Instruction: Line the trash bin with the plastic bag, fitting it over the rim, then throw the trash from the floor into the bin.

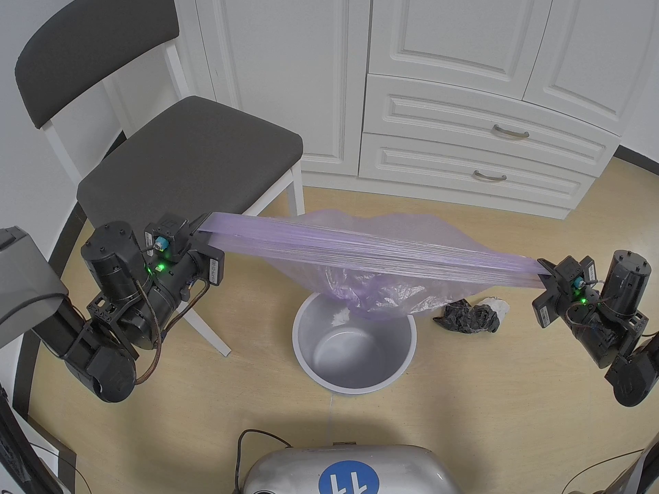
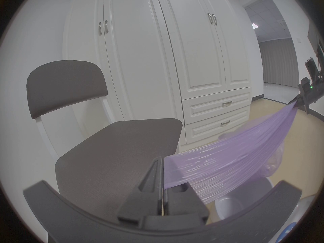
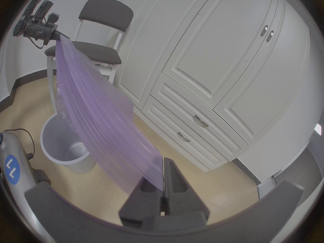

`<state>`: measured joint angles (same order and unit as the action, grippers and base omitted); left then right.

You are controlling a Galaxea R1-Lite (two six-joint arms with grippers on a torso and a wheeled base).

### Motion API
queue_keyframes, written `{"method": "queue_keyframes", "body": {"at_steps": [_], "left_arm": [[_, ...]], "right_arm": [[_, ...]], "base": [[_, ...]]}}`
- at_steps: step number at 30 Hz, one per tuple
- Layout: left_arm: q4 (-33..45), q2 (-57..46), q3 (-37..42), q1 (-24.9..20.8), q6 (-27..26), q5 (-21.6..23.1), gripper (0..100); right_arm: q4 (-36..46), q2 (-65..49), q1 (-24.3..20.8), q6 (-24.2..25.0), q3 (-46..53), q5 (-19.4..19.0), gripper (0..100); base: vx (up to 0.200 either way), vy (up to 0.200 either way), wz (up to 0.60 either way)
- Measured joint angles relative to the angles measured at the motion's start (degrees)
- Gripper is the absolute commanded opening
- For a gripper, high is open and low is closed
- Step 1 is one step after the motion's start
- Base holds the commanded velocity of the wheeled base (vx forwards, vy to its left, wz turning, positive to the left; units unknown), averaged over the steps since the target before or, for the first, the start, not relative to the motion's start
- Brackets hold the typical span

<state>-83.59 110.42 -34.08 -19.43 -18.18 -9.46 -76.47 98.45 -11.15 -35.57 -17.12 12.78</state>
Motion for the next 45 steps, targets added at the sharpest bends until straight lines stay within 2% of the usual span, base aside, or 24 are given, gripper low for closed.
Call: {"method": "queue_keyframes", "body": {"at_steps": [5, 10, 15, 19, 23, 25, 33, 36, 41, 45], "left_arm": [[-1.04, 0.02, -0.2, -0.38, 0.0, -0.37, 0], [-3.8, 0.0, -0.26, -3.58, 0.09, -1.38, 0], [-4.32, 0.33, -0.34, -8.95, 0.66, -1.16, 0], [-4.4, 1.04, -0.34, -13.14, 1.57, -1.01, 0], [-4.4, 1.56, -0.48, -16.62, 4.57, -0.91, 0], [-4.43, 1.76, -0.78, -18.77, 6.94, -0.85, 0], [-4.4, 2.94, -1.66, -25.55, 13.09, -0.77, 0], [-4.35, 3.66, -1.74, -26.95, 13.86, -0.79, 0], [-4.33, 4.68, -1.44, -27.34, 14.15, -1.23, 0], [-4.22, 5.27, -0.65, -24.69, 13.99, -1.43, 0]], "right_arm": [[-0.27, -1.12, 0.0, 0.32, 0.04, -1.15, 0], [-0.13, -3.22, -0.2, 2.27, -0.16, -6.44, 0], [-0.09, -4.29, -0.45, 8.01, -1.16, -16.06, 0], [-0.22, -4.22, -0.55, 11.82, -1.77, -25.93, 0], [-0.35, -3.52, -0.63, 15.37, -1.9, -34.41, 0], [-0.79, -2.62, -1.11, 16.86, -1.93, -36.86, 0], [-11.87, 3.34, -8.63, 22.3, -0.9, -37.95, 0], [-12.4, 5.35, -12.79, 25.43, -0.29, -37.22, 0], [-12.48, 8.19, -18.49, 30.76, -0.77, -31.16, 0], [-12.51, 10.95, -21.31, 33.96, -3.36, -26.62, 0]], "base": [[0.0, 0.0, 0.0], [0.0, 0.0, 0.0], [0.0, 0.0, 0.0], [0.0, 0.0, 0.0], [0.0, 0.0, 0.0], [0.0, 0.0, 0.0], [0.0, 0.0, 0.0], [0.0, 0.0, 0.0], [0.0, 0.0, 0.0], [0.0, 0.0, 0.0]]}}
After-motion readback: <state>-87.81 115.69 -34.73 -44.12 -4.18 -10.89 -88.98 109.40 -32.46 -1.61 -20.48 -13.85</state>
